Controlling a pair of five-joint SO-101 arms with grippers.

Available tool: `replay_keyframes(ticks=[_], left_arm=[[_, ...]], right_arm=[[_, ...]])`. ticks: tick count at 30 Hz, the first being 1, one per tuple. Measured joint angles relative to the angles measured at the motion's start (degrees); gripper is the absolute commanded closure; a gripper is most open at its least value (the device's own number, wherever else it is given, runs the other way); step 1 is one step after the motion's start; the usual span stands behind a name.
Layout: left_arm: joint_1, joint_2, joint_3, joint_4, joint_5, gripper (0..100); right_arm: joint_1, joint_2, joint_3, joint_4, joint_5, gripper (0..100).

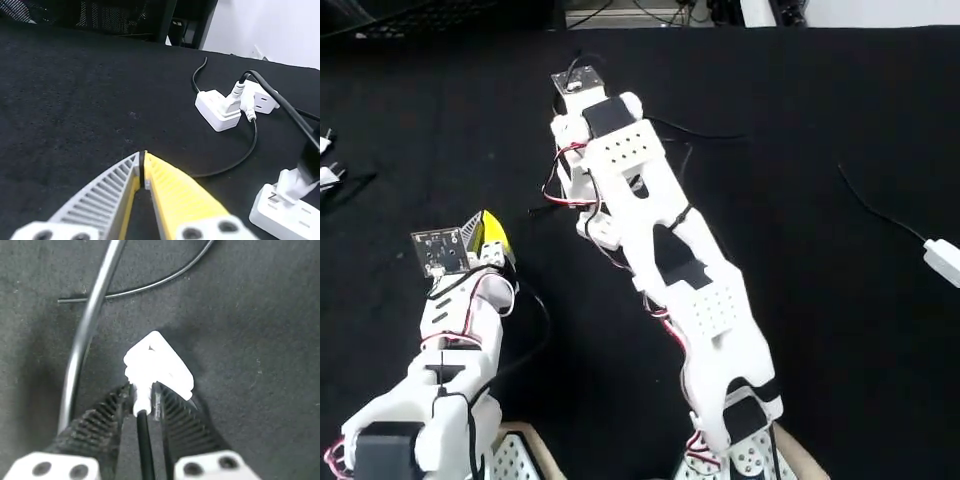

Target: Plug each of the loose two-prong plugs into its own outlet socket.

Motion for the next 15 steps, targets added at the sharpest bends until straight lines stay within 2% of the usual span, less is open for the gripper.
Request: replay_keyframes(ticks=[15], left_arm=[[0.0, 0.0, 0.0, 0.0, -0.09, 97]], right_arm=[[-1.67, 0.0, 1.76, 0.0, 0.0, 98.6]])
